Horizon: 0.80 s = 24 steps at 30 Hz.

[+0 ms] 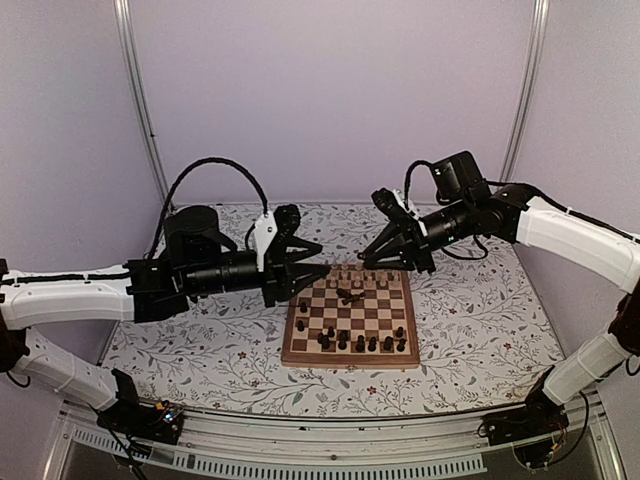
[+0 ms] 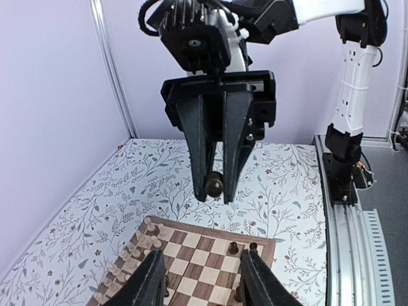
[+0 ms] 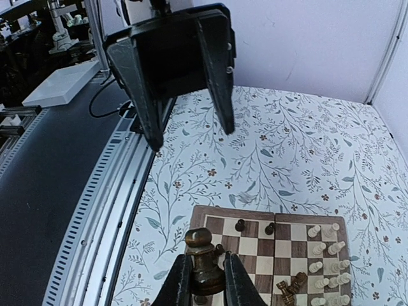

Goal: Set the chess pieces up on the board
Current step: Place the chess piece on the chessboard.

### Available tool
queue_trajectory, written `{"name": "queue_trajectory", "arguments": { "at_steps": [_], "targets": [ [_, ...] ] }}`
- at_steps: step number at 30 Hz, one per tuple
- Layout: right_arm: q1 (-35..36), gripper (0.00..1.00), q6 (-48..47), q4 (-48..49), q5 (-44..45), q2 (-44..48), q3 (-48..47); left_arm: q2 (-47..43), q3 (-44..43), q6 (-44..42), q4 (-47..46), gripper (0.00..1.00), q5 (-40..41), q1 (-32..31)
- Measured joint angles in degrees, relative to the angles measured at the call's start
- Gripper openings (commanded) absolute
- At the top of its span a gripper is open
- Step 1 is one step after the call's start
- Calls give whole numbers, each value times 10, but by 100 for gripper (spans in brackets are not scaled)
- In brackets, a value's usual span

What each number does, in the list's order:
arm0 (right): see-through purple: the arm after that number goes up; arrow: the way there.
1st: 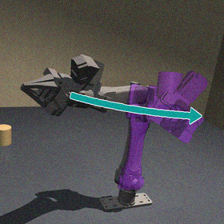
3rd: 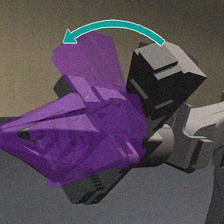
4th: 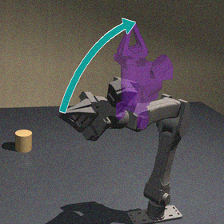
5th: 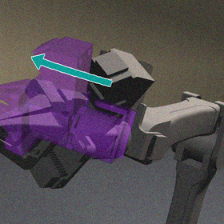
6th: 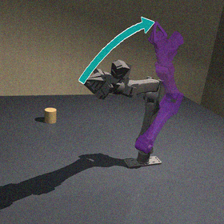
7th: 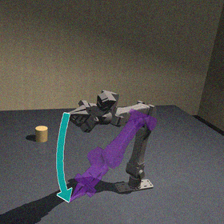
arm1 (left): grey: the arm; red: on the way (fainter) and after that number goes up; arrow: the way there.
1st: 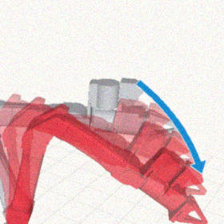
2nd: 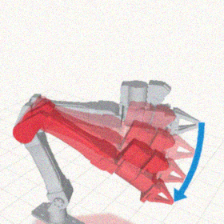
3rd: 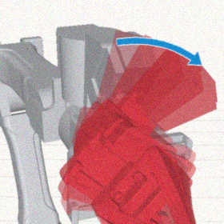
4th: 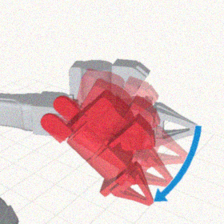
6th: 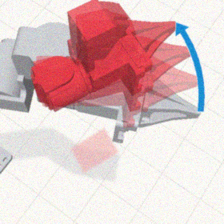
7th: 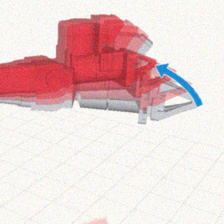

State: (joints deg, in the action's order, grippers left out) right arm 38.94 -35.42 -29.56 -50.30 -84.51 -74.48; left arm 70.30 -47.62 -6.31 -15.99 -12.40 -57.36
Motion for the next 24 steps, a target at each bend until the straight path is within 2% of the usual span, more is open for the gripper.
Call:
{"name": "queue_trajectory", "arguments": {
  "at_steps": [8, 15, 24],
  "targets": [
    [0, 15, 17, 0, -72, 0, 0, 60, -55, -52, -13, 43, -7, -10],
    [0, 16, 18, -2, -87, -1, 0, 105, -108, -61, -4, 40, -42, -11],
    [0, 16, 18, -9, -87, -1, 0, 141, -134, -56, 22, 33, -73, -11]
  ]
}}
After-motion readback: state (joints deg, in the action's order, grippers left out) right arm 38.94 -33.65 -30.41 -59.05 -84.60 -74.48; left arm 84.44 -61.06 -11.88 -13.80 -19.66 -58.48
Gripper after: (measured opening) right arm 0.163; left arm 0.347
